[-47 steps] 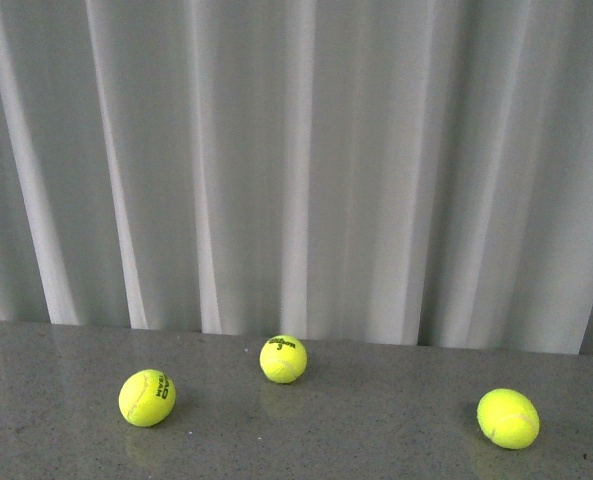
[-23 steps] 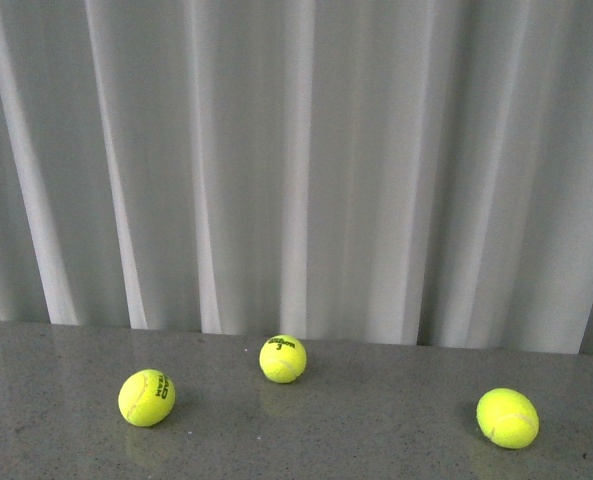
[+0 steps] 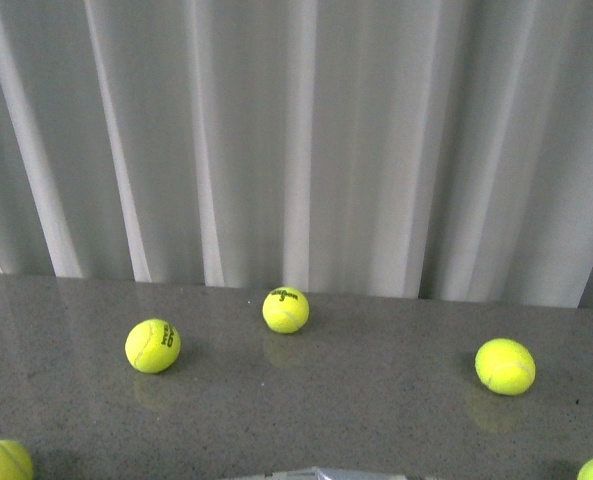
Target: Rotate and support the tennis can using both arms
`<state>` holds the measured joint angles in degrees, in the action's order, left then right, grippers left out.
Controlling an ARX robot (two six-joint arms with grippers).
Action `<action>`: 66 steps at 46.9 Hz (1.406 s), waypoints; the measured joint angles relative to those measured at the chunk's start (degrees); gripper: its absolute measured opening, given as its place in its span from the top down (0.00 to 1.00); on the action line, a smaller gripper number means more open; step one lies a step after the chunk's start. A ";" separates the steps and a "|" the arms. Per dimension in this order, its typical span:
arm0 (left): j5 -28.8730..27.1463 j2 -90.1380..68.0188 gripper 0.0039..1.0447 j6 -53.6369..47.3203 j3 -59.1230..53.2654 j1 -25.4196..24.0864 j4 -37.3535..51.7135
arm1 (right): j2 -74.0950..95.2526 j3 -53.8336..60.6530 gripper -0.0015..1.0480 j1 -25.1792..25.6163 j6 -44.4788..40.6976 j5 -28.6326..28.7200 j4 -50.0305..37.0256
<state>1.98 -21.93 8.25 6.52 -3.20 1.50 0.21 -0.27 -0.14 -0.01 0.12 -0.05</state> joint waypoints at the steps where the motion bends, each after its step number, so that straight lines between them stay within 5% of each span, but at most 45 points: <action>1: 1.51 -4.22 0.06 0.48 0.57 -0.76 2.95 | 0.00 0.00 0.07 0.00 0.00 -0.02 0.02; 8: 14.88 -37.68 0.06 2.25 8.17 -2.80 23.43 | 0.00 0.00 0.07 0.00 0.00 -0.02 0.02; 21: 25.40 -71.52 0.06 2.21 17.97 -0.39 29.38 | 0.00 0.00 0.07 0.00 0.00 -0.02 0.02; 66: 33.97 -89.83 0.06 14.53 27.23 13.07 35.69 | 0.00 0.00 0.07 0.02 0.00 -0.02 0.02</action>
<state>35.94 -111.77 22.79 33.76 9.87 37.19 0.21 -0.27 -0.12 -0.01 0.10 -0.03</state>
